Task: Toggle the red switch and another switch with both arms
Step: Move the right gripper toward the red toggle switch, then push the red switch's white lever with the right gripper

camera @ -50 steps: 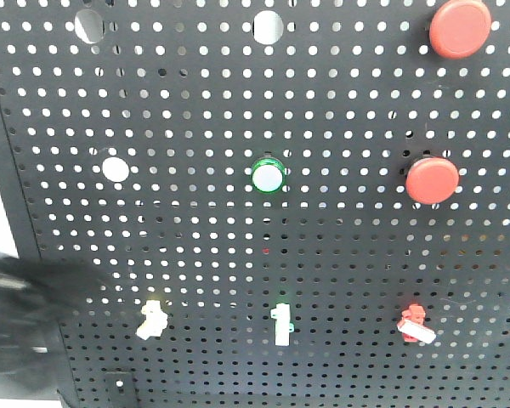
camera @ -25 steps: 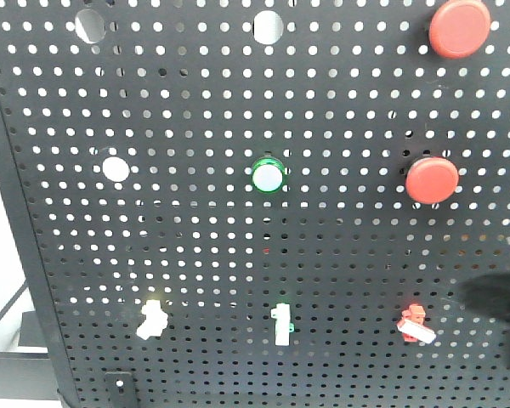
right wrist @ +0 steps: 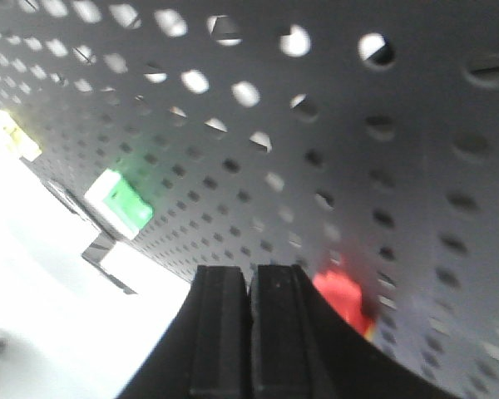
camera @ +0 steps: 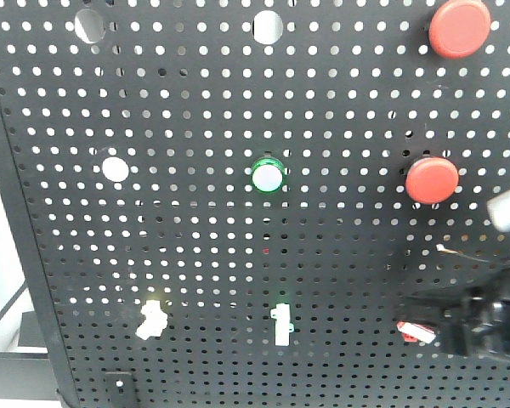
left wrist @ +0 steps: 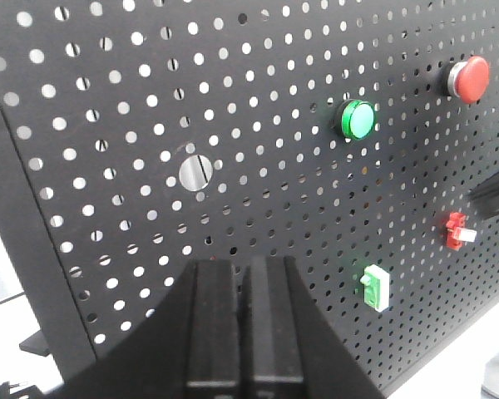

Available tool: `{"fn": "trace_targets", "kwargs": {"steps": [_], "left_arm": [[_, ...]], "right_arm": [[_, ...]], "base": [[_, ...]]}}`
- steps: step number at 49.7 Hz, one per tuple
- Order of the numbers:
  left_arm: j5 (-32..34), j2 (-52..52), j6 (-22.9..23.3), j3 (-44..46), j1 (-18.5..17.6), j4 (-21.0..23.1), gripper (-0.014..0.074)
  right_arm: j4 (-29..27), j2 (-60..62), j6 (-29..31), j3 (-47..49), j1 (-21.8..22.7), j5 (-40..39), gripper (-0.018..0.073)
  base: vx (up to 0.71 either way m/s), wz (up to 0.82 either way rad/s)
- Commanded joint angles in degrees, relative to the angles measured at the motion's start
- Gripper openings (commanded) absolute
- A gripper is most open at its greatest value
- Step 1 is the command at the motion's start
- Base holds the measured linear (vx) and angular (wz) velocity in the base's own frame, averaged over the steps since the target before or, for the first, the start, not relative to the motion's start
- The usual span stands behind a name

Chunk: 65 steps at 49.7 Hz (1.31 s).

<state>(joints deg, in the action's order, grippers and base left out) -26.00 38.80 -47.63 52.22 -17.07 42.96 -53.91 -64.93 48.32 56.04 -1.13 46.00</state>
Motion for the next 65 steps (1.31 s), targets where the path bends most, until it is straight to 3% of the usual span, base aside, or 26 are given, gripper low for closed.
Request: {"fn": "trace_targets", "kwargs": {"steps": [1,47,52,65], "left_arm": [[3.3,0.2,0.7,1.6,-0.3,1.5,-0.0006],[3.2,0.2,0.7,1.6,-0.3,1.5,-0.0006],[3.2,0.2,0.7,1.6,-0.3,1.5,-0.0006],[3.2,0.1,0.7,1.6,-0.3,1.5,-0.0006]], "right_arm": [[-3.4,0.4,1.0,1.9,-0.1,-2.0,-0.0006],[-2.9,-6.1,2.4,1.9,-0.1,-0.5,-0.0006],[-4.9,-5.7,4.7,1.9,-0.1,-0.3,-0.0006],[-16.8,-0.2,14.9,1.9,-0.1,-0.5,-0.0006]], "base": [[0.00,0.00],[0.00,0.00],[0.00,0.00],[0.00,0.00]]}}
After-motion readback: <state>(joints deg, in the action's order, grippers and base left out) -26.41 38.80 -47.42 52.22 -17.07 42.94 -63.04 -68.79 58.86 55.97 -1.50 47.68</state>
